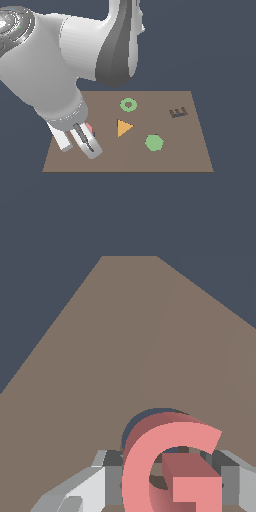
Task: Insert a designated object into the corresponding slot on a board.
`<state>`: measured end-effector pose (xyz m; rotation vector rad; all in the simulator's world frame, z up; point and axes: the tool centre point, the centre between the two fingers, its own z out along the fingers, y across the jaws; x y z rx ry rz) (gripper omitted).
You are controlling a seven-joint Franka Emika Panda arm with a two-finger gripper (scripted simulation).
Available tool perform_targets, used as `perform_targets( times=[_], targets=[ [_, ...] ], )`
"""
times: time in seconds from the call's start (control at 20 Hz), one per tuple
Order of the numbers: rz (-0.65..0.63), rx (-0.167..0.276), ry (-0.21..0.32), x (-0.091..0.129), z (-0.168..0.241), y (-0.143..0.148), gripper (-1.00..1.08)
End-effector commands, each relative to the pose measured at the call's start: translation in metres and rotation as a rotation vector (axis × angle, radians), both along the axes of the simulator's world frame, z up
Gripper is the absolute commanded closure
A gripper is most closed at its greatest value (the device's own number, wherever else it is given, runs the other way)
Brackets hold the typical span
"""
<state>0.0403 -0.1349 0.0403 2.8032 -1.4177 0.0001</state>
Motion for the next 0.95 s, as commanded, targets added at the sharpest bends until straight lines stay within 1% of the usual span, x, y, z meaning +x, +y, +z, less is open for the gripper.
perform_targets(
  times=[0.0,0.4,0.45,0.9],
  targets=[
    [0.008,0.0,0.0,0.002,0.0,0.0,1.08],
    [0.008,0.0,0.0,0.002,-0.01,0.001,1.08],
    [0.008,0.0,0.0,0.002,-0.01,0.001,-0.92],
    [0.008,0.0,0.0,0.002,-0.01,0.001,-0.92]
  ],
)
